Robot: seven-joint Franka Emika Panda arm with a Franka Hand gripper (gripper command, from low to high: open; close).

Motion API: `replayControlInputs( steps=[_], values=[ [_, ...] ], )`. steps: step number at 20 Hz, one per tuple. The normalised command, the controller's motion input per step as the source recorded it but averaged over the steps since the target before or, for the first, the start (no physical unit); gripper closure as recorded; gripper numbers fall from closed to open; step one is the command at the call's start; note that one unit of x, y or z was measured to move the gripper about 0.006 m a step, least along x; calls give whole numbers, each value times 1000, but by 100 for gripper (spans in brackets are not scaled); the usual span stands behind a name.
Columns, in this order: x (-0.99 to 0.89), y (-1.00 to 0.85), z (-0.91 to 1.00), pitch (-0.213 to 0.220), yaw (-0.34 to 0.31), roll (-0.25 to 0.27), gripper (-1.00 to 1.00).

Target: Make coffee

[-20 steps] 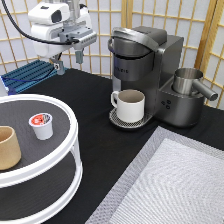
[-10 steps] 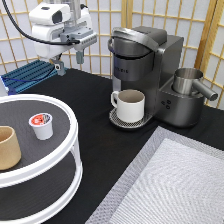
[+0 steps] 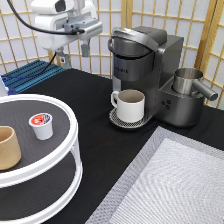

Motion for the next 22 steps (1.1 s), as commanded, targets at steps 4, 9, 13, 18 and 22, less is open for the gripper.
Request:
replayControlInputs(
  steps=[4, 9, 13, 18, 22],
  values=[
    [1000, 0, 663, 125, 0, 105, -100],
    [938, -63, 525, 146, 0, 174, -100],
    [842, -161, 357, 180, 0, 207, -100],
    [625, -127, 355, 201, 0, 182, -100],
    [190, 68, 339, 161, 0, 113, -100]
  ],
)
